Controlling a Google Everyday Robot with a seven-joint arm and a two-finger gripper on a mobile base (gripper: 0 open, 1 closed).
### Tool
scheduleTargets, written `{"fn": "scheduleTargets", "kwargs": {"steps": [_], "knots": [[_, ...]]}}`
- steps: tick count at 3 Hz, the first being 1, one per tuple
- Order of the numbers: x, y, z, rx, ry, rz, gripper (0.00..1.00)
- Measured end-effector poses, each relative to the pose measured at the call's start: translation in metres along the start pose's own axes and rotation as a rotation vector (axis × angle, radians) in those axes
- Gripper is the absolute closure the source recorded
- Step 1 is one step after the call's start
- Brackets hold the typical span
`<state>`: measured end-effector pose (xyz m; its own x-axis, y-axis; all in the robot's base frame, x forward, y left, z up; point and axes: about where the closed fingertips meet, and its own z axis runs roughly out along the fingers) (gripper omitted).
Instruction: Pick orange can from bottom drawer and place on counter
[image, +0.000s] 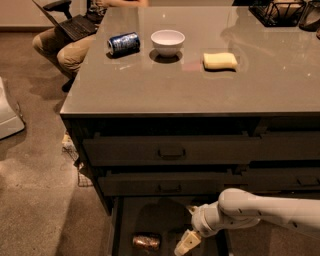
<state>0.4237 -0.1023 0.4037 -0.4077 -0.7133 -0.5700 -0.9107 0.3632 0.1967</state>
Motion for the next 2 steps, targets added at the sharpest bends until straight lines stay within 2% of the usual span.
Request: {"fn": "scheduleTargets", "kwargs": {"steps": [1,2], "knots": [[0.007,-0.001,0.019,0.01,0.002,0.007,0.0],[0.028,-0.006,0.091,0.029,-0.027,0.001,0.0]]}}
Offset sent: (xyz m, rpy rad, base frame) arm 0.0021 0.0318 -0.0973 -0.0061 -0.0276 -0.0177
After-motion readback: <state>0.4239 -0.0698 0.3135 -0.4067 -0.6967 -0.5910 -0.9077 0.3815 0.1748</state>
